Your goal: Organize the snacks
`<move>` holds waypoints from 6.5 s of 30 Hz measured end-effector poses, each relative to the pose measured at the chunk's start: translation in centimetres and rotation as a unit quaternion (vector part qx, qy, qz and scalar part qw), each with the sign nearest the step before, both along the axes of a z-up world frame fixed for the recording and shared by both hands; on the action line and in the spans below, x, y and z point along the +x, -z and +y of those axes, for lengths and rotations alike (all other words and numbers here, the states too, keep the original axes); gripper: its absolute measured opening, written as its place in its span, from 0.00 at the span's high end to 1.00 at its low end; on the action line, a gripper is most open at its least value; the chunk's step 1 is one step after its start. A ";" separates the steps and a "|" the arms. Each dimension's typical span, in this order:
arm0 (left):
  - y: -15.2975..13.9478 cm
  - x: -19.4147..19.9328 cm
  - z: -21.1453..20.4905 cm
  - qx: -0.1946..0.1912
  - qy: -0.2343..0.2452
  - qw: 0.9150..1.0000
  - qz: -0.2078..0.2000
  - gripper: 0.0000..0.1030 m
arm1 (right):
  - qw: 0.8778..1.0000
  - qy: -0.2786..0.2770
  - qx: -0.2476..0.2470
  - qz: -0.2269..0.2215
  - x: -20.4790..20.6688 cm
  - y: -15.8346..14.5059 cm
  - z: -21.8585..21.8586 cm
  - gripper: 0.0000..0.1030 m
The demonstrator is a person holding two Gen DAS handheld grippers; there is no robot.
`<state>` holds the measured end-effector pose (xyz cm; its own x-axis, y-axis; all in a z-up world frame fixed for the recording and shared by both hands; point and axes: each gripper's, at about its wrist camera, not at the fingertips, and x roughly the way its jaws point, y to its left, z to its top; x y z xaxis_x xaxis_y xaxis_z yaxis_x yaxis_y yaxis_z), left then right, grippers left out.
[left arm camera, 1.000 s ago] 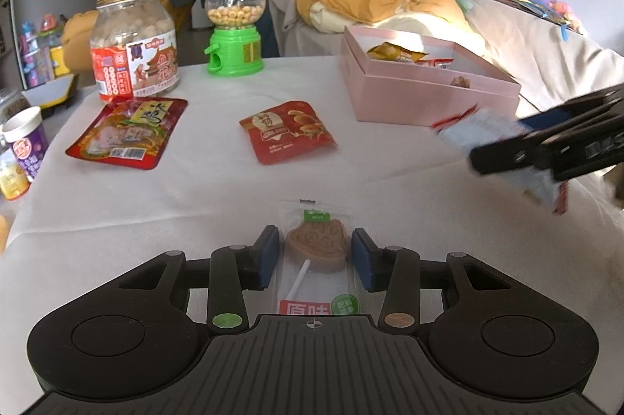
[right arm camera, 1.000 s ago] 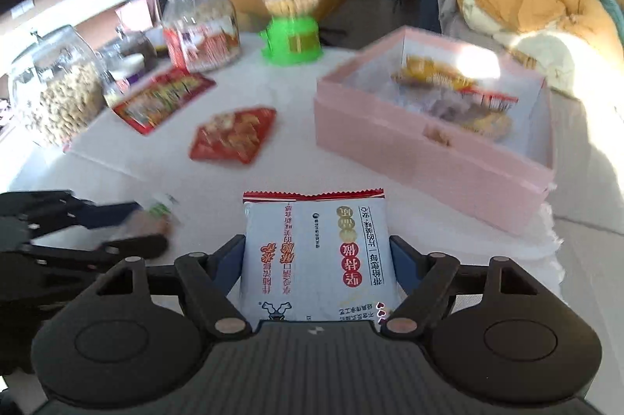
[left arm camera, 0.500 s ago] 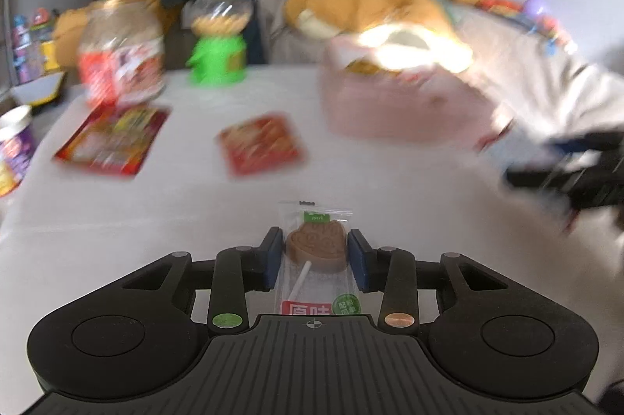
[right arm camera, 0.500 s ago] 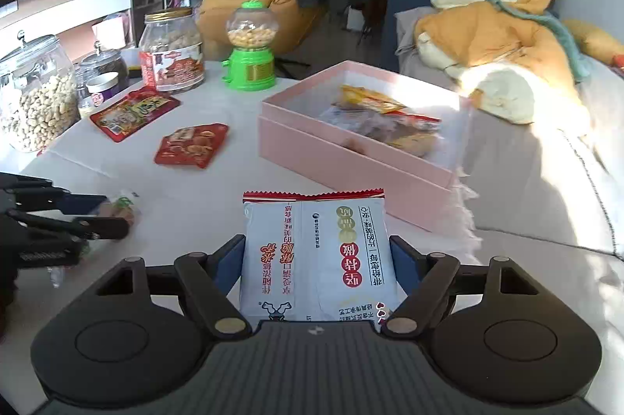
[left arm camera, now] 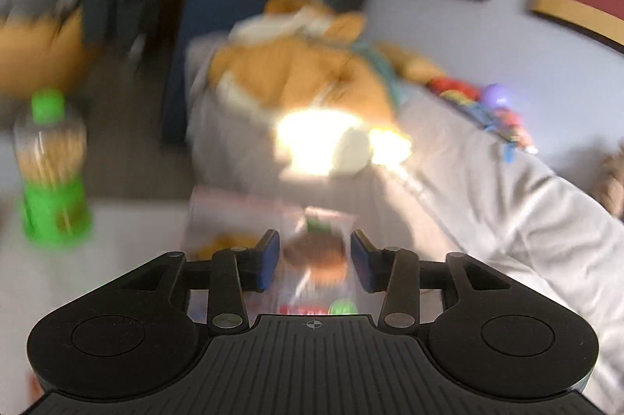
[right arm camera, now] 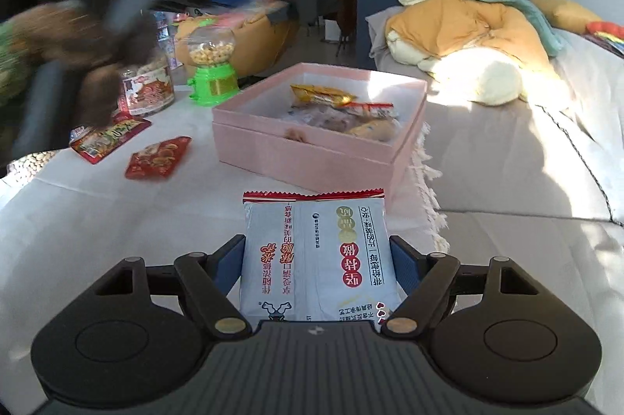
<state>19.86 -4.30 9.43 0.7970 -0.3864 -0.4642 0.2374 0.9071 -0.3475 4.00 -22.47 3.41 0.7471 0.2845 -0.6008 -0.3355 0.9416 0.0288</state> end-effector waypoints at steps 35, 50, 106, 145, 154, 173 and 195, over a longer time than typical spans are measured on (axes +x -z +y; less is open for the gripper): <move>5.9 -17.0 21.8 0.035 -0.157 0.986 0.039 0.58 | 0.982 0.065 0.042 0.170 20.6 -0.7 4.8 0.55; 8.0 -5.7 28.2 0.060 -0.219 0.973 0.051 0.55 | 0.993 -0.086 0.012 0.075 12.4 -4.3 14.5 0.16; 7.0 -20.3 25.7 0.064 -0.242 0.964 0.086 0.62 | 0.972 -0.193 -0.030 0.127 7.4 2.7 29.6 0.00; 7.9 -7.1 6.4 0.226 -0.002 0.973 0.048 0.47 | 0.998 -0.004 -0.019 0.064 5.1 4.0 8.0 0.04; 7.4 -6.5 7.0 0.236 -0.004 0.970 0.060 0.45 | 0.998 -0.004 -0.020 0.063 5.1 4.0 8.0 0.03; 8.4 -3.2 10.6 0.187 -0.079 0.971 0.128 0.19 | 0.998 -0.005 -0.020 0.064 5.1 4.0 7.9 0.03; 8.9 -17.0 8.4 0.107 -0.031 0.992 0.054 0.25 | 0.998 -0.009 -0.016 0.067 5.2 4.1 7.9 0.00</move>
